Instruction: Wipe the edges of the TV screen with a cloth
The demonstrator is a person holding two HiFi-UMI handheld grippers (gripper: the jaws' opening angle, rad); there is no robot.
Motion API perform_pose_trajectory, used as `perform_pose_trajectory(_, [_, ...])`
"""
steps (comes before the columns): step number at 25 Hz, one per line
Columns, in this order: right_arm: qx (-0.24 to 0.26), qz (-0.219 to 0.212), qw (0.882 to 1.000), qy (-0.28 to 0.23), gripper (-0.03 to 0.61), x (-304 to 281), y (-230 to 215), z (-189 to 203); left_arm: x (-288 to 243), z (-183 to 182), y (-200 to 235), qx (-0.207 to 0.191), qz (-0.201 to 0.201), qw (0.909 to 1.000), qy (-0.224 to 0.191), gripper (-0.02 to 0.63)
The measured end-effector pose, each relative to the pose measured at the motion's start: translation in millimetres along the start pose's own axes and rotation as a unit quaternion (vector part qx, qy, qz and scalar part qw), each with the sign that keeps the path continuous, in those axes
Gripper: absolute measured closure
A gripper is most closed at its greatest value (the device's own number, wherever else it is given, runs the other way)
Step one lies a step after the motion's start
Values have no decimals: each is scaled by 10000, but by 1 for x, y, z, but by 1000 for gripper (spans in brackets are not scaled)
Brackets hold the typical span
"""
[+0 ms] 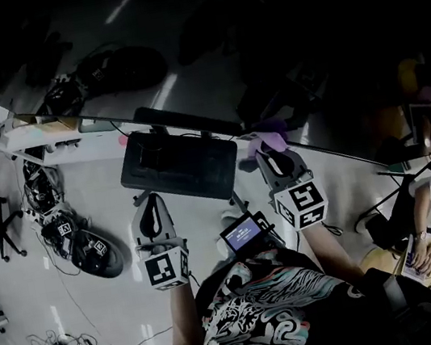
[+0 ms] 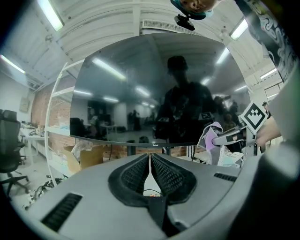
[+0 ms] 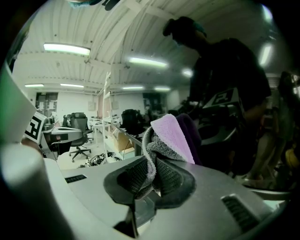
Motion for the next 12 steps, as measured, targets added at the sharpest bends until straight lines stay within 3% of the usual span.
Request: perform_pose_trajectory(12, [-28,30,10000,-23,509,-21,13,-5,0,-3,25,-128,-331,9994,18,588])
Point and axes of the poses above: the fingertips, and each gripper's own axes: x backward along the fingers, y to its left, z out of its underside, the point moved 9 cm from there along x, backward along the fingers, and after that the axes turned 15 degrees about x, right-handed, at the moved point
